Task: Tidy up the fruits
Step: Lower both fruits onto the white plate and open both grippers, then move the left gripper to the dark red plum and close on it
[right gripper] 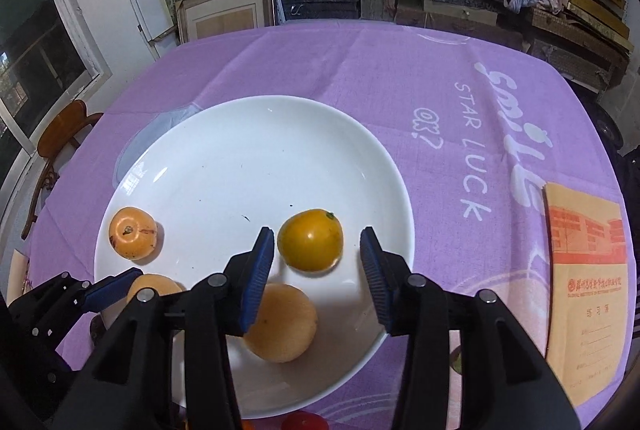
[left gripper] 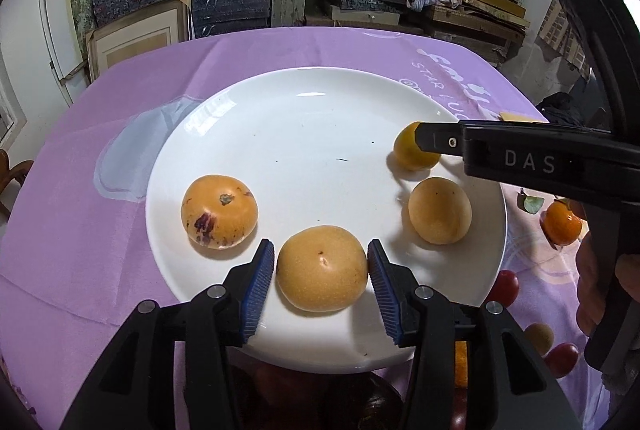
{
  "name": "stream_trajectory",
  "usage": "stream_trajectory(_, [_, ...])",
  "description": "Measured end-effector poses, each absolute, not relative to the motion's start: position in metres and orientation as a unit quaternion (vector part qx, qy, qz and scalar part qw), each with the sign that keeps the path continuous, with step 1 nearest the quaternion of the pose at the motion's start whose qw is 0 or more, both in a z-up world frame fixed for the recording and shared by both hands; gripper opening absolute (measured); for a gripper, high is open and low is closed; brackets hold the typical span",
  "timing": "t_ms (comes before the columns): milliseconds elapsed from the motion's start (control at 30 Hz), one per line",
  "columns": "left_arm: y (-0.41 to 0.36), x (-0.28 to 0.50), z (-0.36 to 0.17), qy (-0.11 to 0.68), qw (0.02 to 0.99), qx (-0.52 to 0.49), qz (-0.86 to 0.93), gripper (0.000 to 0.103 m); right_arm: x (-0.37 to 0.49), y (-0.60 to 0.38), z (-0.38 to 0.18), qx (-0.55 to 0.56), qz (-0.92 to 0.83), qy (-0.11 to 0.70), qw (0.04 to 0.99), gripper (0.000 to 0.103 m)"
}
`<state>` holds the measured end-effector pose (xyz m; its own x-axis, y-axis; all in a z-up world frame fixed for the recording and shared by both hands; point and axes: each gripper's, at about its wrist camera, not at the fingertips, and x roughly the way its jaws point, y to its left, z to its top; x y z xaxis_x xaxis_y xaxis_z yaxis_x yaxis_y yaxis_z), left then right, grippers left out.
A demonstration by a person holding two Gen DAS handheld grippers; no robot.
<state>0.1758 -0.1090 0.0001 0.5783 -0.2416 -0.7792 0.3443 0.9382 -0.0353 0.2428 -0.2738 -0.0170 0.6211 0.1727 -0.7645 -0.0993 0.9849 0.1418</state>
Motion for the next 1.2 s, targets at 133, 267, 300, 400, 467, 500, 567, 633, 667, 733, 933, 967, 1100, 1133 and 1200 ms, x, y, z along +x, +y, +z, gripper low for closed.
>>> stream_trajectory(133, [-0.1,0.171,0.017,0.412,0.895,0.052,-0.159,0.06,0.222,-0.281,0.011,0.049,0.081,0.4,0.911,0.044])
stream_trajectory(267, [-0.08,0.162,0.039,0.395,0.905,0.04,-0.151,0.064,0.187,-0.295,0.044,0.044,0.075,0.361,0.928,0.052])
stream_trajectory(300, [-0.074,0.158,0.043,0.391,0.908,0.038,-0.148,0.064,0.176,-0.299,0.051,0.04,0.072,0.35,0.933,0.055])
stream_trajectory(400, [-0.052,0.143,0.053,0.379,0.915,0.033,-0.132,0.068,0.143,-0.311,0.066,0.03,0.06,0.323,0.944,0.063])
stream_trajectory(467, [-0.041,0.134,0.053,0.379,0.917,0.034,-0.122,0.069,0.124,-0.321,0.07,0.033,0.051,0.311,0.948,0.063])
stream_trajectory(500, [-0.035,0.129,0.052,0.38,0.917,0.036,-0.117,0.069,0.115,-0.327,0.069,0.036,0.049,0.308,0.949,0.064])
stream_trajectory(567, [-0.025,0.118,0.046,0.381,0.917,0.037,-0.111,0.069,0.098,-0.337,0.064,0.038,0.038,0.302,0.952,0.067])
stream_trajectory(633, [-0.016,0.107,0.039,0.382,0.917,0.037,-0.105,0.069,0.081,-0.345,0.053,0.038,0.021,0.296,0.954,0.07])
stream_trajectory(667, [-0.012,0.102,0.035,0.383,0.917,0.036,-0.103,0.069,0.073,-0.349,0.047,0.041,0.012,0.294,0.955,0.072])
stream_trajectory(733, [-0.005,0.095,0.027,0.386,0.917,0.032,-0.099,0.07,0.059,-0.358,0.034,0.06,0.005,0.292,0.955,0.072])
stream_trajectory(933, [0.002,0.083,0.012,0.385,0.916,0.027,-0.106,0.074,0.021,-0.373,0.002,0.103,-0.011,0.274,0.956,0.082])
stream_trajectory(967, [0.003,0.082,0.011,0.383,0.917,0.028,-0.105,0.074,0.014,-0.374,-0.002,0.104,-0.013,0.271,0.957,0.083])
stream_trajectory(1100, [0.002,0.076,0.009,0.387,0.912,0.011,-0.135,0.074,0.003,-0.381,-0.011,0.114,-0.02,0.271,0.956,0.084])
stream_trajectory(1133, [-0.001,0.072,0.01,0.382,0.913,0.017,-0.14,0.074,0.003,-0.384,-0.012,0.121,-0.021,0.271,0.955,0.085])
stream_trajectory(1200, [-0.013,0.068,0.01,0.37,0.918,0.043,-0.138,0.074,0.005,-0.392,-0.014,0.136,-0.022,0.273,0.952,0.085])
